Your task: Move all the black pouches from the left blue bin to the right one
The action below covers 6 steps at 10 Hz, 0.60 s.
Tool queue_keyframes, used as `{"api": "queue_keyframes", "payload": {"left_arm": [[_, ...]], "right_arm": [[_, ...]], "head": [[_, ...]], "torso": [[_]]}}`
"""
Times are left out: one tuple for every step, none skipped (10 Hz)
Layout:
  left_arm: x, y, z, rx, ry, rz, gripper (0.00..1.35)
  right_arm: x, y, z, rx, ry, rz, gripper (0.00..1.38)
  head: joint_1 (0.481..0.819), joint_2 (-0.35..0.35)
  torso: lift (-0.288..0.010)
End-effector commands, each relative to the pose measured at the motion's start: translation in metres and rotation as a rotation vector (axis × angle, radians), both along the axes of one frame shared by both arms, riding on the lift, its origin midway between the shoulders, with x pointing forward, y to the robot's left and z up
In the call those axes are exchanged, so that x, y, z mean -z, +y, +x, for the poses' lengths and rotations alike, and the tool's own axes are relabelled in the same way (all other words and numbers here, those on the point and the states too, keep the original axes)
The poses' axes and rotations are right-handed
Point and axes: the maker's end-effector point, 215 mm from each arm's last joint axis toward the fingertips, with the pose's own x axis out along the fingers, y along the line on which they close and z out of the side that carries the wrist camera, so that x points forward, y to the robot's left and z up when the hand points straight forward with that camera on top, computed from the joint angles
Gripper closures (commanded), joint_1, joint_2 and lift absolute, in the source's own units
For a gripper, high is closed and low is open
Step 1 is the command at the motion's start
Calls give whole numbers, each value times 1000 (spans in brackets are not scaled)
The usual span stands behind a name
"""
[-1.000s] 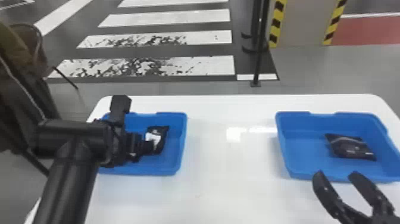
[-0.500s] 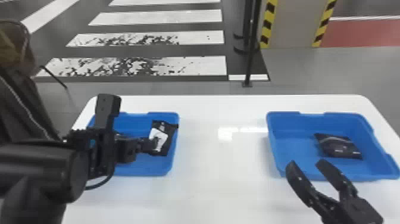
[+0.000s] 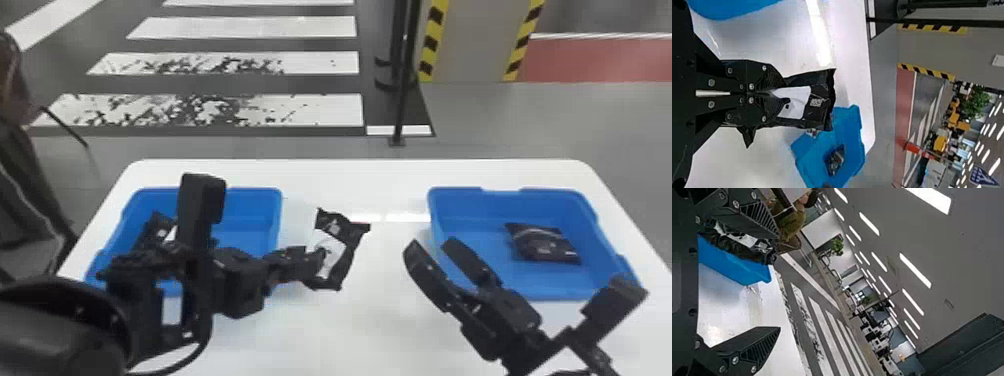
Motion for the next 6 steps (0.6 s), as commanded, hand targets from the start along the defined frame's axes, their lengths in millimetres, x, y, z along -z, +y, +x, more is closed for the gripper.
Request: {"api": "queue_keyframes", "payload": {"left_arm": [[-5, -34, -16, 76, 2, -44, 1119], [-8, -51, -23, 113, 1, -67, 1119], [-13, -63, -27, 140, -5, -83, 1119], [-15, -71, -31, 159, -4, -93, 1119], [-15, -77, -36, 175, 1, -100, 1119], [-16, -81, -37, 184, -1, -105, 1118]], "right_arm": [[-4, 5, 10, -17, -8, 12, 202], [-6, 5, 14, -20, -13, 18, 202], [-4, 7, 15, -28, -1, 22, 202], [1, 14, 14, -45, 17, 39, 203], [-2, 20, 15, -56, 14, 53, 216], [-1, 30, 16, -77, 31, 87, 269]], "head": [[695, 11], [695, -16], [695, -44], [695, -66], [695, -77], [695, -79]], "torso": [[-140], [-140], [-140], [-140], [-140], [-140]]}}
